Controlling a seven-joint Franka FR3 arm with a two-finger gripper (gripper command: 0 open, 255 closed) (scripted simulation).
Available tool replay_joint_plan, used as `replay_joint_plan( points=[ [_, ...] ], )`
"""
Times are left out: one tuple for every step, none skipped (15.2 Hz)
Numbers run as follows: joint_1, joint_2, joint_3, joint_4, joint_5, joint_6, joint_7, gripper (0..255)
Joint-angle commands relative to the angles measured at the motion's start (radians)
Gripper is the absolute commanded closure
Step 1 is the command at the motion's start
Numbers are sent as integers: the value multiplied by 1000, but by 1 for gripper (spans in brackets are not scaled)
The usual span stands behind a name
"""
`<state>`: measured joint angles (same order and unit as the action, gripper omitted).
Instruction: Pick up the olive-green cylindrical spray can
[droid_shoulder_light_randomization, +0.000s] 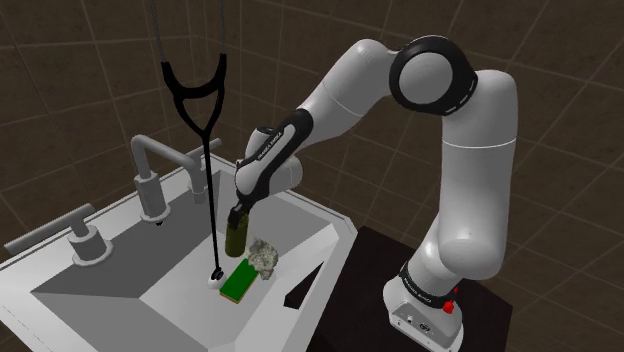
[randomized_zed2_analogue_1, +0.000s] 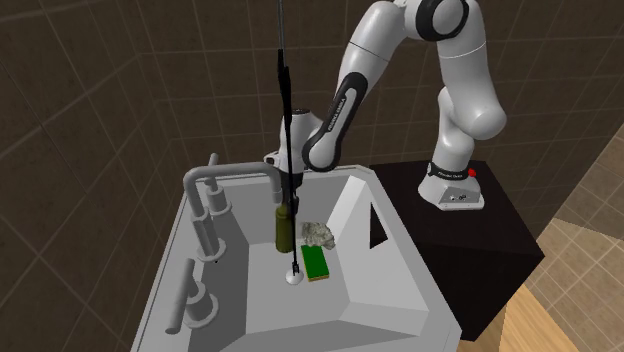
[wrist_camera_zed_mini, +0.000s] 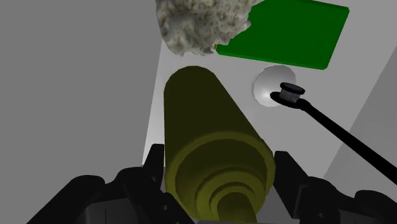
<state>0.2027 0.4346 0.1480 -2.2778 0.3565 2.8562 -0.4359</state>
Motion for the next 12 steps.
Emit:
replay_joint_plan(
  points=[
    [4,-27,-6,-5,-6,-21,9,255],
    [6,-40,-8,-8,-8,-32,14,255],
    [8,-54,-11,-10,-12,-43,18,255],
    [10,-67,-13,-12,-15,-54,23,255],
    [11,-80,-16,-14,-18,-65,27,255],
    [13,-93,-18,-15,-21,-76,32,255],
    [14,-105,-20,-17,-25,-88,37,255],
    [15,-118,-23,-18,-28,-99,41,255],
    [17,-130,-25,-19,-32,-111,46,255],
    [18,-143,-27,-19,-35,-122,50,255],
    [18,-145,-27,-19,-36,-124,51,255],
    [18,-145,-27,-19,-36,-124,51,255]
  ],
)
